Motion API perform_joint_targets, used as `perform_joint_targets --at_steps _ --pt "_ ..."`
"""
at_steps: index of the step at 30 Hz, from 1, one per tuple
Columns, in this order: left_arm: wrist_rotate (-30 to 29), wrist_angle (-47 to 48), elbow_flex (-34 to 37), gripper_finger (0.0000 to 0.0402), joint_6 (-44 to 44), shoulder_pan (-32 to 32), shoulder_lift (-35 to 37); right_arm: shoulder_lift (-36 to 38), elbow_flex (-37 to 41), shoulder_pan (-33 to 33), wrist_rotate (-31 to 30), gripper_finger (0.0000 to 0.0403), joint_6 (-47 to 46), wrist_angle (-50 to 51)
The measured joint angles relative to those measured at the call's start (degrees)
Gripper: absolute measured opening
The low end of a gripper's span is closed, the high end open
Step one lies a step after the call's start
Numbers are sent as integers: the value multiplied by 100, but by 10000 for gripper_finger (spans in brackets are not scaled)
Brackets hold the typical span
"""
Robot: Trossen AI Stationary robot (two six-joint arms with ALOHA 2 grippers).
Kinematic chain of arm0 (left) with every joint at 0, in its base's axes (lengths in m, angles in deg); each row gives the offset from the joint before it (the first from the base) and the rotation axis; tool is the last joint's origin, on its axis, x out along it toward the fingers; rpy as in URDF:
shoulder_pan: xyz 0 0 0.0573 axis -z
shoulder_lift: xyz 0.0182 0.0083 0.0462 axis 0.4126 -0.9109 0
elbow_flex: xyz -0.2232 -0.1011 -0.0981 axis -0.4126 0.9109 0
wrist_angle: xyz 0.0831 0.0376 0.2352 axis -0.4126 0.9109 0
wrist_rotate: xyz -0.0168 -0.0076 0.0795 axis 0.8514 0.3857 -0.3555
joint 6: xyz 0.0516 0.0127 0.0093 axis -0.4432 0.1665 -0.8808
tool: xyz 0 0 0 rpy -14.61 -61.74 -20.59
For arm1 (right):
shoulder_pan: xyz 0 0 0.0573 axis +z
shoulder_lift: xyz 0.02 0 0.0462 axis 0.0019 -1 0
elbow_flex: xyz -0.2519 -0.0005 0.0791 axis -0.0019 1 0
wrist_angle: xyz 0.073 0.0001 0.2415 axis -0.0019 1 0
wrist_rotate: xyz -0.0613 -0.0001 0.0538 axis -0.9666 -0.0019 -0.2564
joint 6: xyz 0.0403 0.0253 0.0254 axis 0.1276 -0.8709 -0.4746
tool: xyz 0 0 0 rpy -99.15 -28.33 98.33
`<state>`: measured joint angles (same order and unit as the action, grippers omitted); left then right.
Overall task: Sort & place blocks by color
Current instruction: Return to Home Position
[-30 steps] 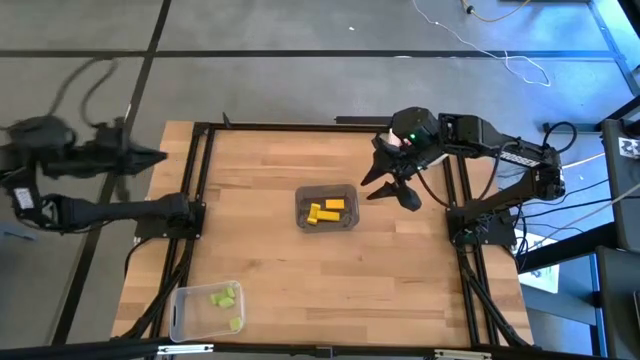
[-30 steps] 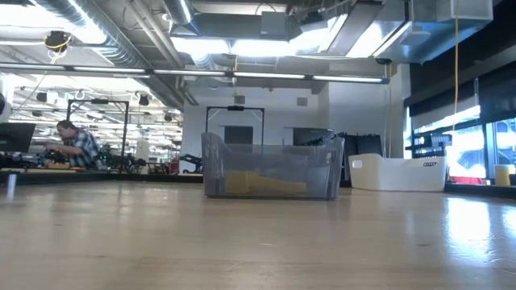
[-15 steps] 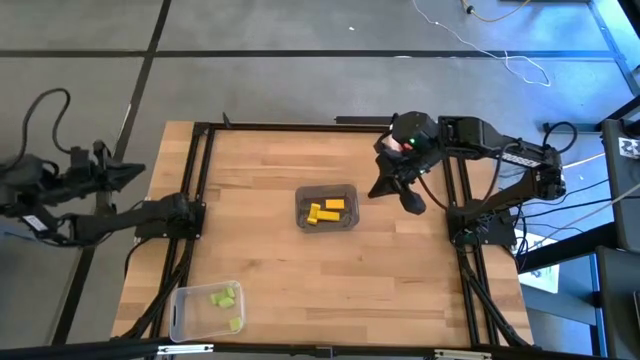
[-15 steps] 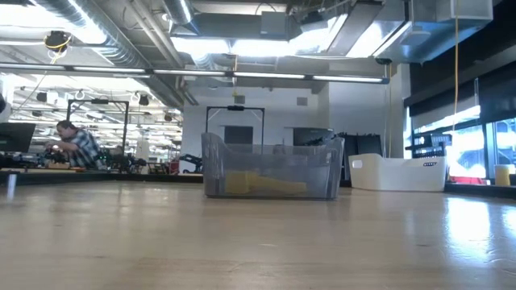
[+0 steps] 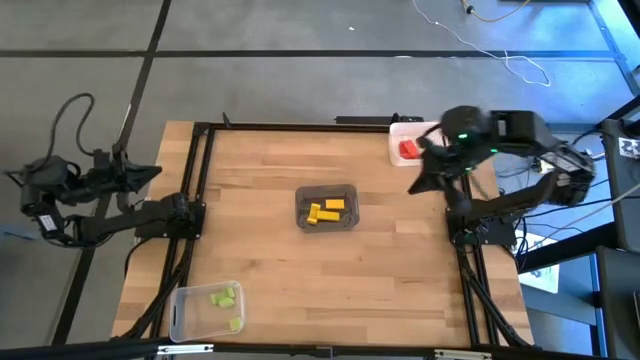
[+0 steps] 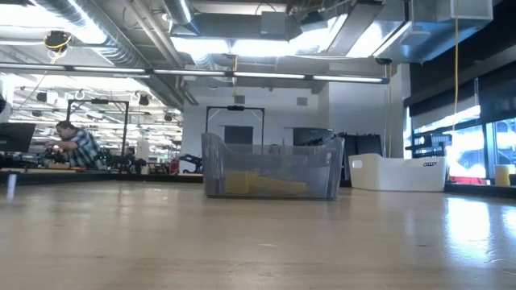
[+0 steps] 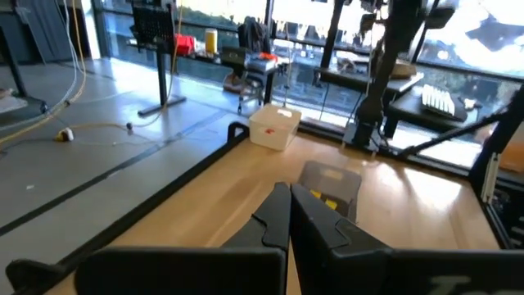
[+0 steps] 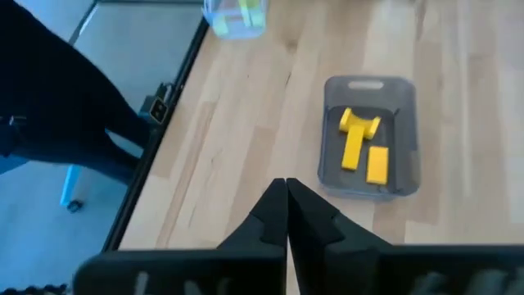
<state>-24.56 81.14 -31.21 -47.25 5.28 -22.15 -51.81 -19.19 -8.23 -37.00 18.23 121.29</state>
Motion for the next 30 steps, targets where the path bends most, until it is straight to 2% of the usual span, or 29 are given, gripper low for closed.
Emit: perform_joint_targets --at_steps 7,15,23,30 --pt "3 -259 152 0 -25 -2 -3 1141 278 -2 -5 1 -18 -185" --pt "24 -949 220 0 -366 -2 -3 2866 1796 -2 -607 0 -485 -1158" --pt "169 -1431 1118 0 -739 0 -8 4722 3166 -2 -846 0 -863 -2070" --pt "357 -2378 1907 0 -782 2 -5 6061 4280 -2 -857 0 -1029 -2799"
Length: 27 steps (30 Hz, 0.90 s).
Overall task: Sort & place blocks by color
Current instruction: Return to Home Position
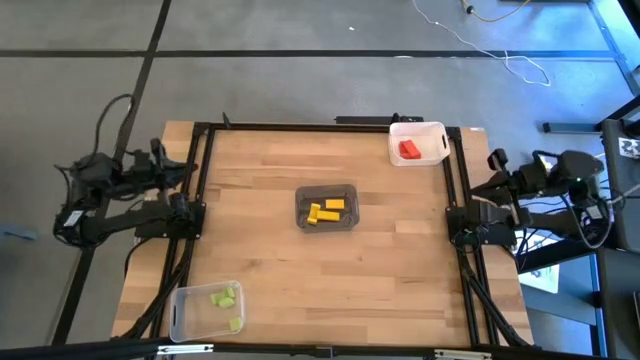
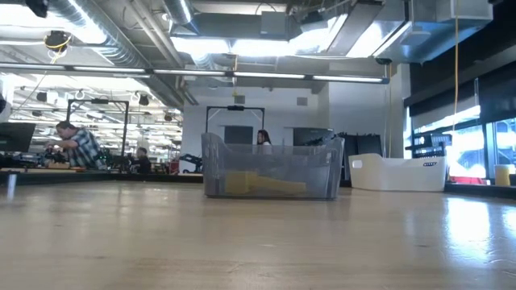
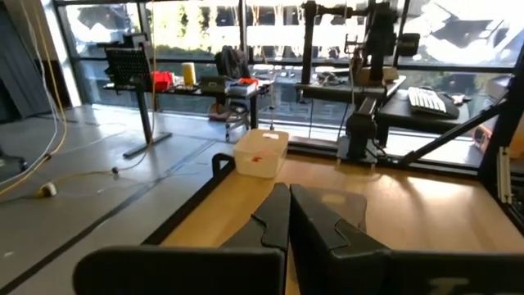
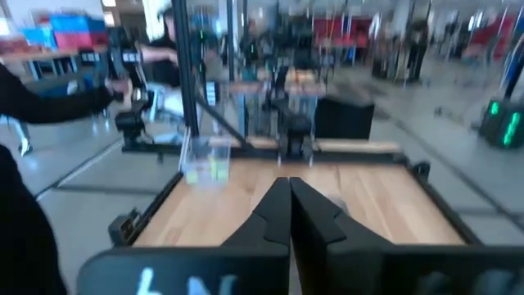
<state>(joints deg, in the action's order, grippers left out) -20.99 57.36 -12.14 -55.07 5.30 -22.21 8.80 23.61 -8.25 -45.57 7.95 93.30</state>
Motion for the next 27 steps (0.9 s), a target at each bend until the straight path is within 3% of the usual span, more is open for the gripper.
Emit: perform_joint_targets --at_steps 6,13,27 --pt "120 -1057 771 0 -2 -4 0 852 960 1 9 0 4 -758" --pt "248 -2184 1713 0 -2 -4 2 753 1414 3 140 0 177 -1172" --pt "544 -4466 3509 0 46 -4 4 783 2773 4 871 0 150 -3311"
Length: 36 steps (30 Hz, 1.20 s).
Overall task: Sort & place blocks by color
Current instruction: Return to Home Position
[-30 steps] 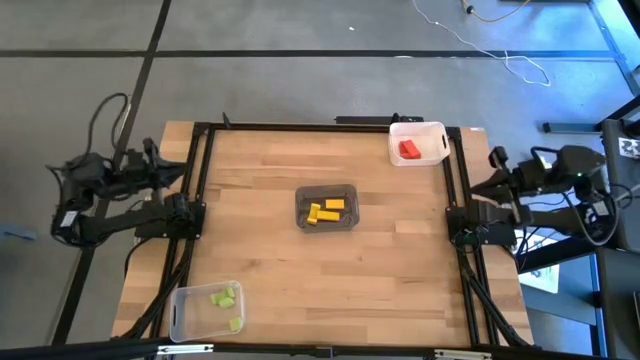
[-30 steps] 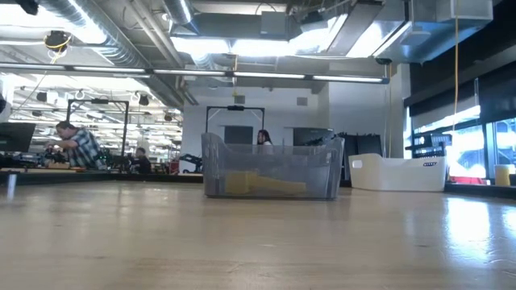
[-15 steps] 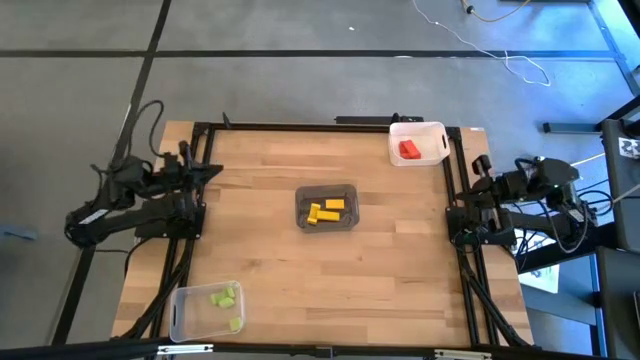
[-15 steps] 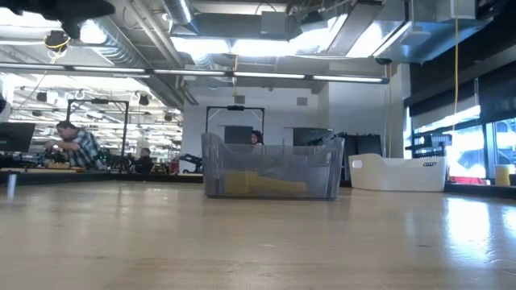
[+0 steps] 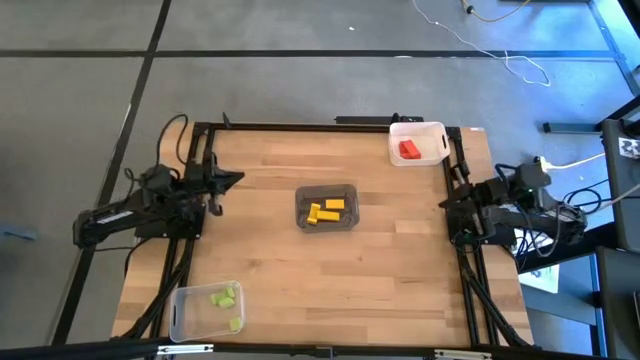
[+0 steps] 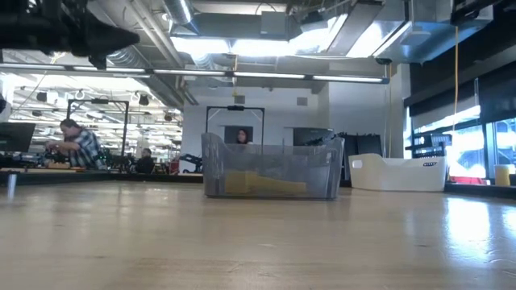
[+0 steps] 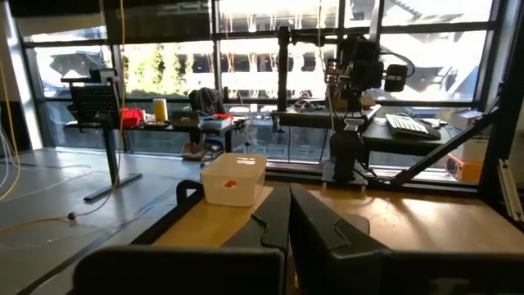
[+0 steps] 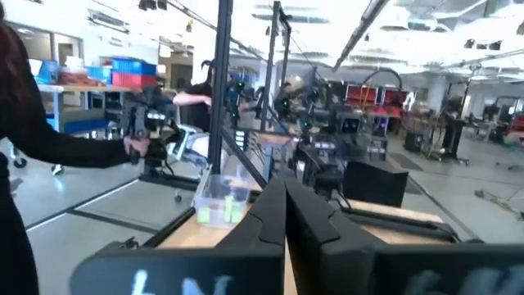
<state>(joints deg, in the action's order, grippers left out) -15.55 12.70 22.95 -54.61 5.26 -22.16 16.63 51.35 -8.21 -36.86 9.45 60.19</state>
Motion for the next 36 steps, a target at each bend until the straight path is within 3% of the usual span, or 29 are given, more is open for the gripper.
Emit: perform_joint_targets --at_steps 9,13,29,36 --pt "-40 -546 978 0 -41 0 -1 0 1136 -2 -8 0 -109 -1411" --pt "-155 -403 985 0 -165 0 -2 0 1660 -4 -47 0 207 -1913" --pt "-241 -358 985 0 -1544 0 0 -4 2514 -4 -1226 0 196 -1939" --pt "-249 -277 985 0 -1456 2 0 -16 2514 -4 -1275 3 479 -1760"
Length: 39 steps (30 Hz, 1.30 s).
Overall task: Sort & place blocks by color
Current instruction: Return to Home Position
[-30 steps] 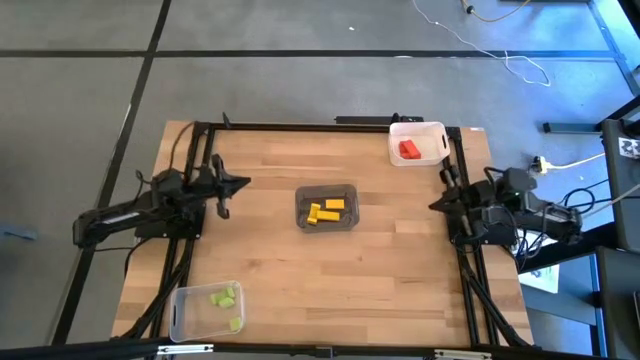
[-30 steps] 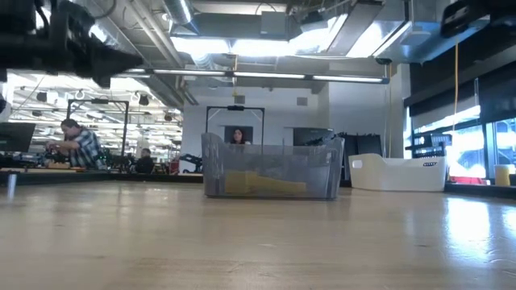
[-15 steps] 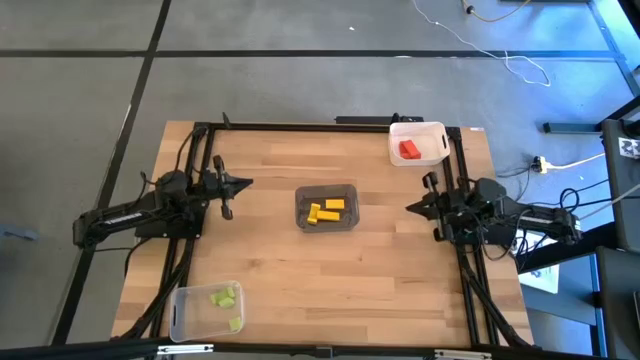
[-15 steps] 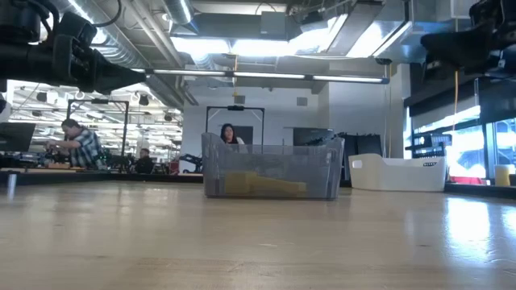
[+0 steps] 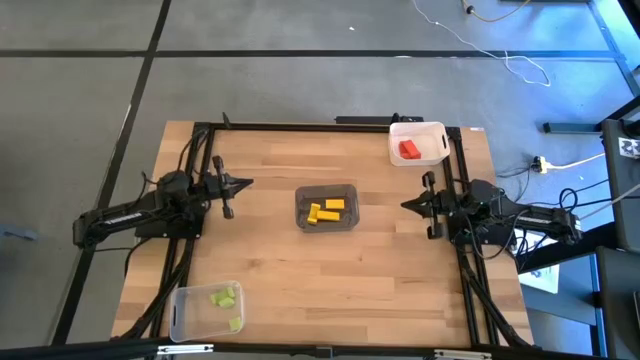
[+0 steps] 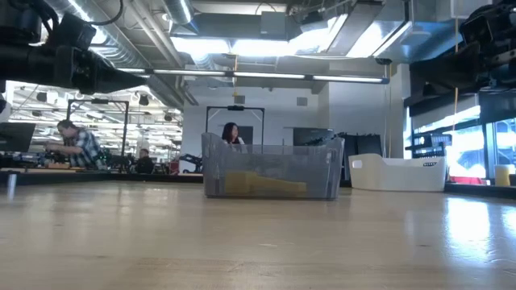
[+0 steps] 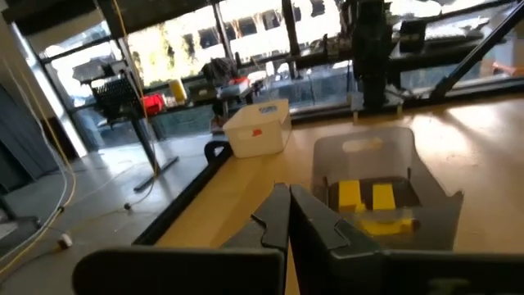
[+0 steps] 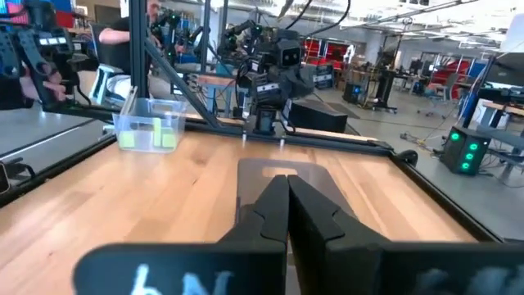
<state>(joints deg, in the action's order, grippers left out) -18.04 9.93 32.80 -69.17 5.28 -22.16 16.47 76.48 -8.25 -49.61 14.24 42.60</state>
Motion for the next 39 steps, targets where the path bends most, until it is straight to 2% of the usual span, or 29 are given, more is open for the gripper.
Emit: perform_joint_targets --at_steps 3,7,39 --pt "-264 335 -4 0 111 1 -11 -2 0 0 2 4 -153 -23" --pt "-454 312 -2 0 207 -2 -44 -2 0 0 7 5 -356 -26" --pt "-481 314 -2 0 212 -2 -39 -2 0 0 13 6 -322 -26"
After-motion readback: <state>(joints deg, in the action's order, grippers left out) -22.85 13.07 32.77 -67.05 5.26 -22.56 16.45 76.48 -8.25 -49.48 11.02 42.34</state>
